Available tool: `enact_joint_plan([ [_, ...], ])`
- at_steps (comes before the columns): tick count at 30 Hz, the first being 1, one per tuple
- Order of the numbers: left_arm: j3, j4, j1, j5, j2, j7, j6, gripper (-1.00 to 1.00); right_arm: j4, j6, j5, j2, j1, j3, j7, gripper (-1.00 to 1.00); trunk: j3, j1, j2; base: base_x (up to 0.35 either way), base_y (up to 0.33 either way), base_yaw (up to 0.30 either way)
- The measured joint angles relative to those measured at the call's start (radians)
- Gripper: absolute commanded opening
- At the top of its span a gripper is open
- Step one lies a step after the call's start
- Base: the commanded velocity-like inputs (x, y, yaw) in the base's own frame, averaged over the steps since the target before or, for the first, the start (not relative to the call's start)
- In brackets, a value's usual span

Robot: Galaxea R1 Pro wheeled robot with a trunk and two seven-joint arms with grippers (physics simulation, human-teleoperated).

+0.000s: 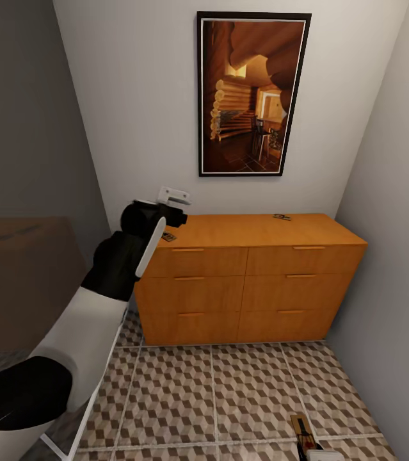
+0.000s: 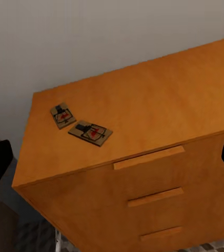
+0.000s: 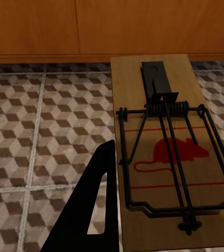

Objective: Take the four mousetraps from the cabinet in the bathroom and place them on the bathroom floor. Make sure all four end up on the same floor surface, and ensure that at least two of them are either under or directly next to the same bathroom sink.

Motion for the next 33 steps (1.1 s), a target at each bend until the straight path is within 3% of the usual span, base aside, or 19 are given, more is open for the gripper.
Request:
enact_joint_plan([
  [26, -0.007, 0.007, 0.011, 0.013, 0.004, -0.002, -0.001, 1.00, 0.001, 0.001, 0.000, -0.001, 0.000, 0.000, 0.001, -1.00, 0.000, 0.000, 0.000, 0.009, 0.000, 0.000],
  [33, 0.006, 0.046, 0.012, 0.033, 0.001, 0.001, -0.003, 1.00, 0.001, 0.001, 0.000, 0.000, 0.000, 0.000, 0.001, -1.00, 0.000, 0.000, 0.000, 0.000, 0.000, 0.000],
])
